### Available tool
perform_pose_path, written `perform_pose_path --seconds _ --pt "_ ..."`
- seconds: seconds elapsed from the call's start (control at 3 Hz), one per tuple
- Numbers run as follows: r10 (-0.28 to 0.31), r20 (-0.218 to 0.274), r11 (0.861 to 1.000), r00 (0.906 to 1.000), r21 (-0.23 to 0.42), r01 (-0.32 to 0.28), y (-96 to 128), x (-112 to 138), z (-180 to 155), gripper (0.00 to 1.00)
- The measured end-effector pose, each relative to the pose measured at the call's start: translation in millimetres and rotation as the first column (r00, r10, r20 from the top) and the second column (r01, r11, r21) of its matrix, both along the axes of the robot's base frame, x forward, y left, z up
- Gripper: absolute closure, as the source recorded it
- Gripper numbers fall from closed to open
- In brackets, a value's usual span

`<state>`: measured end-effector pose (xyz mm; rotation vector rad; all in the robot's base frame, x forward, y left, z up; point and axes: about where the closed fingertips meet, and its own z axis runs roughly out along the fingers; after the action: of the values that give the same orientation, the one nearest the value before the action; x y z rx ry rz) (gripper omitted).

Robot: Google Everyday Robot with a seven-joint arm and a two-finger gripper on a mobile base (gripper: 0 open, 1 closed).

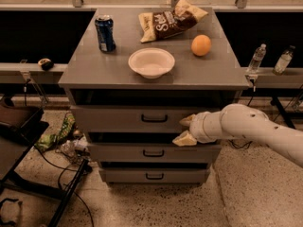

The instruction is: Close top drawer

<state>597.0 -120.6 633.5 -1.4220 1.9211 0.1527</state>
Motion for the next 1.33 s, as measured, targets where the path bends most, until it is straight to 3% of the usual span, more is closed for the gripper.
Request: perform_pose_path --seconds 0.33,0.67,1.0,1.33 --pt "0.02 -0.015 0.998 0.9997 -0.056 -0.021 -4.2 -31.3 13.5 0.65" --pt "0.085 -0.08 0.976 0.9932 -0.197 -0.099 -13.1 -102.4 48.1 0.89" --pt "0.11 -0.117 0.936 0.987 -0.323 -0.142 -25.0 -139.1 103.7 1.0" --pt "0.053 -0.121 0.899 0.9912 -0.427 -0.1 -63.5 -142.9 192.8 1.0"
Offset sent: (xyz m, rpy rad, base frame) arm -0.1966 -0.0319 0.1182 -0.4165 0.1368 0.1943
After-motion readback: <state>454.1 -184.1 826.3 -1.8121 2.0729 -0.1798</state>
